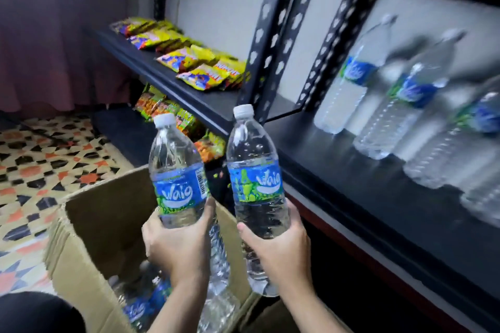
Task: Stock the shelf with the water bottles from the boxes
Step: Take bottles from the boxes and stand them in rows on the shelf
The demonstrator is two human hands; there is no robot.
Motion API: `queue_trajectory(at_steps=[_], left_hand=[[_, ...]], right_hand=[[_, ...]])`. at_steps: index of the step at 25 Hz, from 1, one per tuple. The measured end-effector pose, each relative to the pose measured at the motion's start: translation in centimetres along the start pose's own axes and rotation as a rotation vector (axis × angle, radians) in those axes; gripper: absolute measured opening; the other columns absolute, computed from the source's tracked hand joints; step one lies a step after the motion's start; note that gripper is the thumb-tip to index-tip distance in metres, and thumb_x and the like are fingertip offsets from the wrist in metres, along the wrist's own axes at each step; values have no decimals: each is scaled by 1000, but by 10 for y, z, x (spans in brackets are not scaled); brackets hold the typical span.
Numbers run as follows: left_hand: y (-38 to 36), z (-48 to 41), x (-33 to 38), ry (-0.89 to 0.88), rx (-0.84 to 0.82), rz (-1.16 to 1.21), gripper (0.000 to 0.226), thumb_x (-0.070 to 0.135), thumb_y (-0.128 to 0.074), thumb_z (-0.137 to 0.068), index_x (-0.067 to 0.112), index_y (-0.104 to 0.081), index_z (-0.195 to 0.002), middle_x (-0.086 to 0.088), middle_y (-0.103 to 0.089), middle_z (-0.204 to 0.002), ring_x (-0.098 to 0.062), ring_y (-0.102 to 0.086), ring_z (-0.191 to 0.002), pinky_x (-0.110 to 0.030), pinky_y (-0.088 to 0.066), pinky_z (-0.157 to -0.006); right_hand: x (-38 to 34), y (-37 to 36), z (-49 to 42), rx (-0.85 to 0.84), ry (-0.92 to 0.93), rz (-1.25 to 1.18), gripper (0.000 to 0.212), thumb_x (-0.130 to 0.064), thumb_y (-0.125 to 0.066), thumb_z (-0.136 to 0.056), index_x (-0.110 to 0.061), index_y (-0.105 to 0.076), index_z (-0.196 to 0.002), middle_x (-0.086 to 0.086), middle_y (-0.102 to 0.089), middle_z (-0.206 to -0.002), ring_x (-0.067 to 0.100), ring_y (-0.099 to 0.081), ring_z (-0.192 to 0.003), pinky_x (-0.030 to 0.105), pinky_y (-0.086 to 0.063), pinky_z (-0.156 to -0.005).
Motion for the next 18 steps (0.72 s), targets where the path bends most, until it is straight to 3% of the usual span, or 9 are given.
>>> queue_trajectory(at_steps=[3,7,10,12,15,18], left_hand=[[-12,44,70,-156,-148,91,73,52,-91,-51,14,-65,-108,-2,-60,-103,-24,-61,-102,-43,-50,-95],[-35,130,153,-309,-351,219,75,51,-92,-50,13,-62,-108,0,-58,-102,-21,-60,-100,-41,-51,-94],[-56,206,202,-378,-528,326,76,47,-93,-50,12,-62,-109,6,-51,-102,-15,-56,-102,-28,-46,-96],[-68,255,227,-400,-628,374,81,45,-94,-50,11,-61,-115,7,-49,-106,-9,-52,-102,-19,-40,-96],[-83,326,252,-426,-751,444,81,41,-94,-52,8,-59,-116,5,-49,-107,2,-42,-93,-5,-28,-86],[-99,387,261,-450,-851,479,80,41,-95,-52,7,-60,-115,3,-52,-107,6,-38,-91,-4,-26,-84]], right_hand=[[-29,80,14,209,70,-122,68,-45,-92,-53,-32,-60,-111,-18,-72,-94,-3,-69,-86,21,-55,-77],[-47,190,30,445,97,-208,66,-34,-95,-56,-26,-60,-111,-11,-74,-94,-1,-70,-86,17,-53,-78],[-47,272,45,583,101,-180,75,-46,-94,-53,-25,-58,-115,-12,-73,-98,-1,-69,-91,19,-54,-82],[-42,322,56,668,83,-119,87,-64,-89,-48,-25,-56,-119,-11,-72,-104,3,-68,-97,28,-55,-87],[-27,387,72,768,48,-48,101,-75,-81,-42,-26,-52,-126,-10,-69,-111,9,-66,-104,37,-54,-92],[-10,439,86,846,24,-7,106,-78,-79,-41,-27,-50,-129,-9,-68,-115,11,-64,-109,36,-52,-95]])
Point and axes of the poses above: each hand's wrist, its own z-axis away from the middle knuckle, its own y-axis out of the back of the hand, x = y × z, the point moved 10 cm from there along -z, towards the middle knuckle
